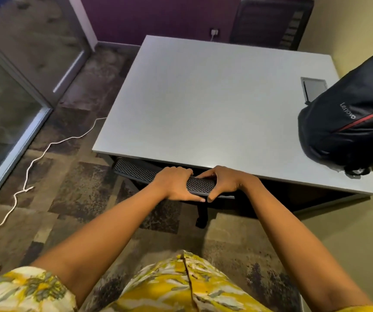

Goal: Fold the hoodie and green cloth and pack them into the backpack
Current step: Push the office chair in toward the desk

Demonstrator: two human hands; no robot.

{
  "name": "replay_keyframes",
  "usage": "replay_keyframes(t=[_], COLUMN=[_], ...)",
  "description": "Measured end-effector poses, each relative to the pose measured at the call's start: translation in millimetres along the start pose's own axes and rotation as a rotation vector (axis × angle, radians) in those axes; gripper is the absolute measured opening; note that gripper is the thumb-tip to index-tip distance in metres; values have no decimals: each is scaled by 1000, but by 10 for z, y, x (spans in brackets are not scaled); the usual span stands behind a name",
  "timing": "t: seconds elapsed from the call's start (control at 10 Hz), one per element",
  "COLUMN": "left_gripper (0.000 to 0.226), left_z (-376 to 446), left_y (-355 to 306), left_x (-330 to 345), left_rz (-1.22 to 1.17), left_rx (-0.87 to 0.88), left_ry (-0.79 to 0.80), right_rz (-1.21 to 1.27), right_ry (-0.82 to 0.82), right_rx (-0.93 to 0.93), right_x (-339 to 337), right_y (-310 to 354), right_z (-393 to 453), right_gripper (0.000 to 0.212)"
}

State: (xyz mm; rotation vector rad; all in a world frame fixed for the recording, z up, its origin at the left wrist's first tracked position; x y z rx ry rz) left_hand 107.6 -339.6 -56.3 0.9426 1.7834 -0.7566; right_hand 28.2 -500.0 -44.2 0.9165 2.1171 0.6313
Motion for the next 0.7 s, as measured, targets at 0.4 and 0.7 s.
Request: replay_keyframes(t=[0.4, 0.7], left_gripper=[85, 75], left_z=[198, 329], left_y=[-193, -47], left_x=[-85, -159], left_rz=[-37, -271], left_rx=[45, 64], left_ry=[8, 35], right_rz=[102, 271], right_ry=[-12, 119], right_rx=[120, 203], right_x=[-185, -433], right_y=[-265, -275], right_z=[-68, 93], right_gripper=[79, 51])
Point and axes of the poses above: each hand's wrist, its own z-axis towards the middle knuckle, its own x-axis out of the palm, y = z × x, the point moved 3 cm from there along z, towards the middle knuckle, and after that the axes turned 7 degrees about z, right-handed, at the moved point
